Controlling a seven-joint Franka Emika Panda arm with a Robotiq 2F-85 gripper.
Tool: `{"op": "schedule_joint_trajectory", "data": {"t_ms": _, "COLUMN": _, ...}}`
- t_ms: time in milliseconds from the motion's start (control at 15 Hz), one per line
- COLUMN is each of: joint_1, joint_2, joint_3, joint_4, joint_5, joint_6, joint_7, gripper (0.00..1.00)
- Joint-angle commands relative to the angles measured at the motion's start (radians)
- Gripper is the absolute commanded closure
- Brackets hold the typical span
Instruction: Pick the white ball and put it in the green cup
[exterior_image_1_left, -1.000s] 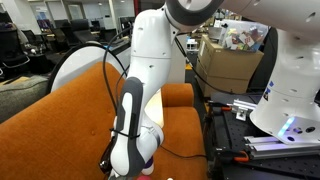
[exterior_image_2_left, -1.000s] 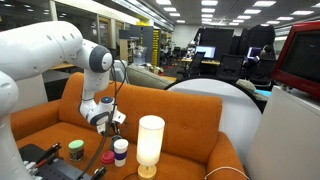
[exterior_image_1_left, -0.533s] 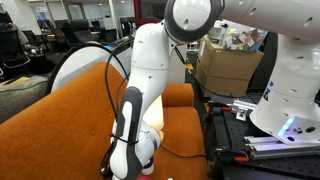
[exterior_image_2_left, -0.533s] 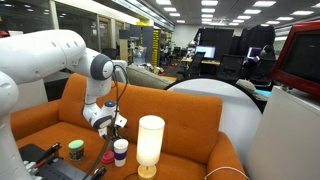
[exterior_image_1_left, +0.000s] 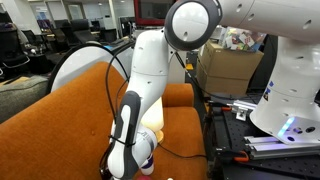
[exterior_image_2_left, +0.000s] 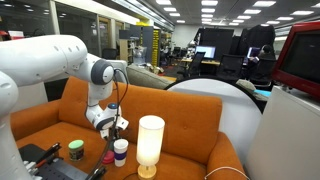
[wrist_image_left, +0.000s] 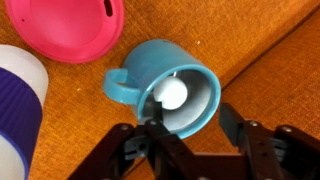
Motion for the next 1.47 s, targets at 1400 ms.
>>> {"op": "schedule_joint_trajectory", "data": {"t_ms": 1400, "joint_1": -0.173, "joint_2": -0.131, "joint_3": 0.328, "joint_4": -0.303, "joint_5": -0.302, "joint_6": 0.173, "joint_7": -0.019, "gripper": 0.0}}
